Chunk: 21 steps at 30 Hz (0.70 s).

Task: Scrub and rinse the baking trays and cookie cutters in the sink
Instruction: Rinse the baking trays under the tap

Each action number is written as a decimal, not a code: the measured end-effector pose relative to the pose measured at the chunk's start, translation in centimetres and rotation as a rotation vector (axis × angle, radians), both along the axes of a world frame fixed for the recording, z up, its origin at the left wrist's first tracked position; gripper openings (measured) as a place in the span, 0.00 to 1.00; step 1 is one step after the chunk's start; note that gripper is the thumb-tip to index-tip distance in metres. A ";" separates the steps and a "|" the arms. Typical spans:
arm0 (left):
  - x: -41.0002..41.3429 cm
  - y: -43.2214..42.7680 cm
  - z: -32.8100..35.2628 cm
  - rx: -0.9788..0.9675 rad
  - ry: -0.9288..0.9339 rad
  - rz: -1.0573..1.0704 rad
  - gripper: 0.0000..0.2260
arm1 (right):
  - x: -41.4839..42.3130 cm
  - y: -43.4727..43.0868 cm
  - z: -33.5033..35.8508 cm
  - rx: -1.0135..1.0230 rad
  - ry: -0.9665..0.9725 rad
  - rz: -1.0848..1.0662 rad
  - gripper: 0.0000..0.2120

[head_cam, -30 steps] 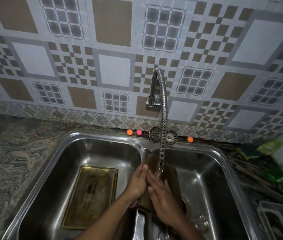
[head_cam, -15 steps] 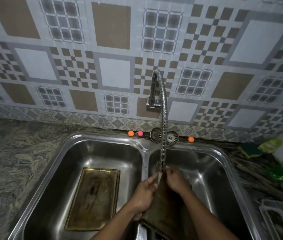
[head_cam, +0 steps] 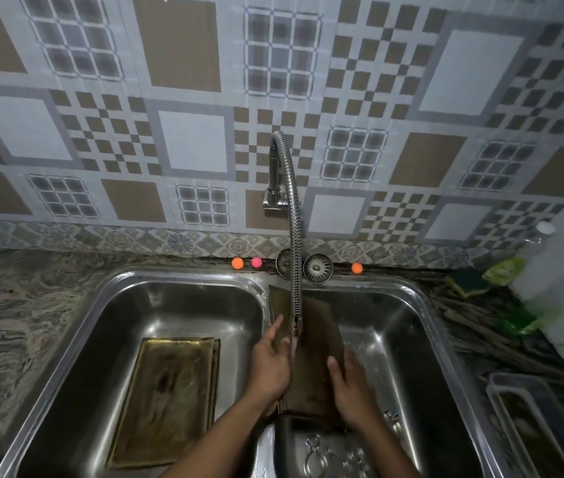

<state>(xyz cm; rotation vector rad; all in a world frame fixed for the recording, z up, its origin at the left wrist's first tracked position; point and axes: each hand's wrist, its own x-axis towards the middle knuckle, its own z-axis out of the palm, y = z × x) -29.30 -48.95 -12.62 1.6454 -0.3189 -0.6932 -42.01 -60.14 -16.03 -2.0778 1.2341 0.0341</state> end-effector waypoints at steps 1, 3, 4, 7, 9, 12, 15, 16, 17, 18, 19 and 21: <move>-0.1 0.1 -0.2 0.002 0.006 -0.017 0.19 | 0.1 -0.6 0.0 0.003 0.017 -0.020 0.49; -0.4 0.1 0.0 0.008 0.024 -0.043 0.16 | 0.9 -0.3 0.9 -0.038 0.023 0.060 0.37; -0.7 0.1 0.3 0.000 0.033 -0.047 0.14 | 1.7 0.3 1.6 -0.062 -0.016 0.137 0.31; -1.5 -0.2 1.1 -0.011 0.003 -0.096 0.10 | 4.7 1.6 3.5 -0.059 -0.220 0.335 0.24; -1.9 0.0 1.0 -0.029 -0.011 -0.120 0.11 | 6.7 0.4 3.5 -0.047 -0.297 0.343 0.23; -1.3 0.1 0.5 -0.073 -0.018 -0.133 0.09 | 8.7 -3.1 3.0 -0.012 -0.236 0.111 0.23; -0.5 -0.1 0.3 -0.080 -0.083 -0.139 0.27 | 8.9 -3.7 2.8 0.116 -0.182 -0.049 0.27; -0.6 -0.4 0.3 -0.082 -0.047 -0.132 0.28 | 8.7 -2.8 3.1 0.169 -0.243 -0.038 0.28; -0.7 -0.9 0.5 -0.104 -0.004 -0.113 0.23 | 8.2 -1.5 3.4 0.268 -0.340 -0.041 0.30; -1.0 -1.4 0.6 -0.118 0.014 -0.119 0.16 | 7.5 0.0 4.0 0.425 -0.470 -0.079 0.33; -1.3 -1.9 0.7 -0.113 0.013 -0.159 0.12 | 6.5 1.0 4.7 0.608 -0.592 -0.158 0.35; -2.3 -2.6 1.1 -0.047 -0.067 -0.304 0.13 | 4.3 1.5 5.5 0.888 -0.771 -0.351 0.32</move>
